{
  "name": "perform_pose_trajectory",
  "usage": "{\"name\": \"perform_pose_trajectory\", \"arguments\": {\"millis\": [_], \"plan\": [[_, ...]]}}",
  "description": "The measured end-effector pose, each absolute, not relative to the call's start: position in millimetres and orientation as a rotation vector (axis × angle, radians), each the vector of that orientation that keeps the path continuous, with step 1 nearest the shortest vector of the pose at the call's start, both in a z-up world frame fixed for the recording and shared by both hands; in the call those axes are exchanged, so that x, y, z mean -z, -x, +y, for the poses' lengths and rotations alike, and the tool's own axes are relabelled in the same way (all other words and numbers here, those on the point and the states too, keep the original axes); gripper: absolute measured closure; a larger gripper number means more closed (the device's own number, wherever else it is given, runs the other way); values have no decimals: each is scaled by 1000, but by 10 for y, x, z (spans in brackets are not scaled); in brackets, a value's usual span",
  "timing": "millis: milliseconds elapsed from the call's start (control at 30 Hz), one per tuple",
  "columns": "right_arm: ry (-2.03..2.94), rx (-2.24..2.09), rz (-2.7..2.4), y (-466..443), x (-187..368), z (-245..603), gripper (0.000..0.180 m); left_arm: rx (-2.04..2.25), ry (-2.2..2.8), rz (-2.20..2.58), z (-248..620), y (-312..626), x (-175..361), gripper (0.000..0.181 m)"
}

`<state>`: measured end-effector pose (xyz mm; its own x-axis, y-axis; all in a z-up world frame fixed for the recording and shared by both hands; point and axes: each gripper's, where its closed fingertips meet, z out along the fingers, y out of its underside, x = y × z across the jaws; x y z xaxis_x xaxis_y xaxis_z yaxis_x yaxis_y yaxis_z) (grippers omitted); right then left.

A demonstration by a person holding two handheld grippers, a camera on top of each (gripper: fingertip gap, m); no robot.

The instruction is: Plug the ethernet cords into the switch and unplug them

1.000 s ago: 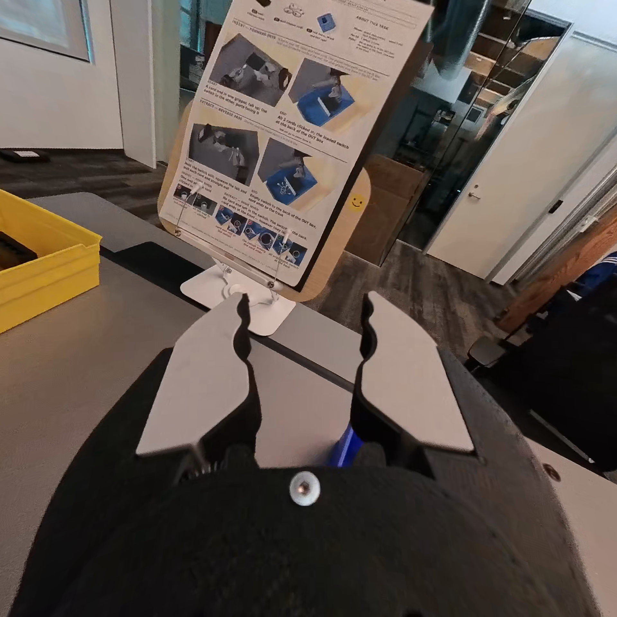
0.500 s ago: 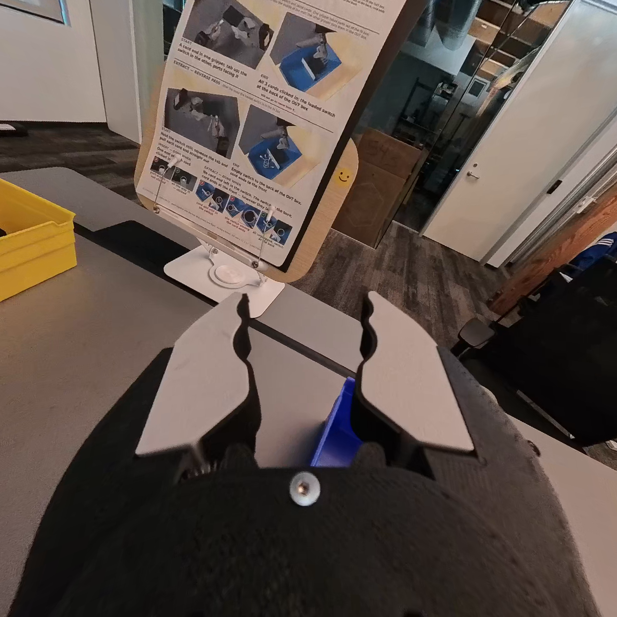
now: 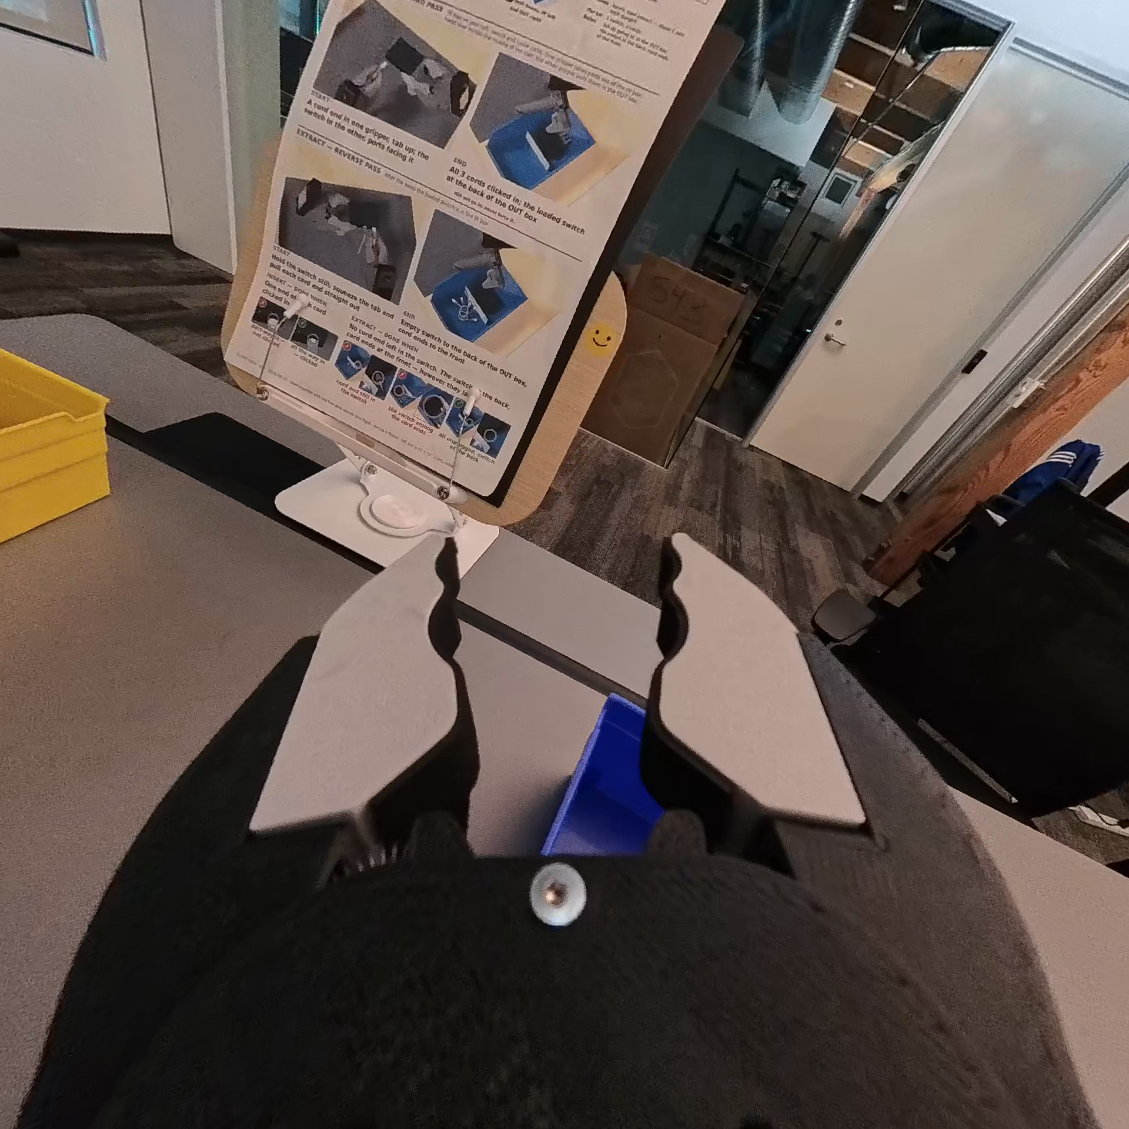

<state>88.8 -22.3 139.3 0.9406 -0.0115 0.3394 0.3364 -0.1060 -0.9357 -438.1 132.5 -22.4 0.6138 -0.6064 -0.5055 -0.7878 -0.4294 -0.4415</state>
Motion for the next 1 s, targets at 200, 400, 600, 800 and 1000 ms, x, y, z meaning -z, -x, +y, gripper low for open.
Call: {"name": "perform_pose_trajectory", "arguments": {"millis": [200,400,600,800,1000], "plan": [[1660,302,-242,-941,-1384,-222,117,-398,2111,1069,1133,4346,-101,173],[1657,321,-247,-945,-1383,-218,117,-502,2026,1023,849,4394,-446,176],[1649,331,-239,-983,-1400,-233,118,-559,2032,875,634,4574,-667,176],[1653,345,-236,-1011,-1384,-215,119,-516,1936,674,530,4630,-1041,176],[1672,353,-254,-992,-1334,-177,119,-549,1874,659,602,4608,-1148,176]]}}
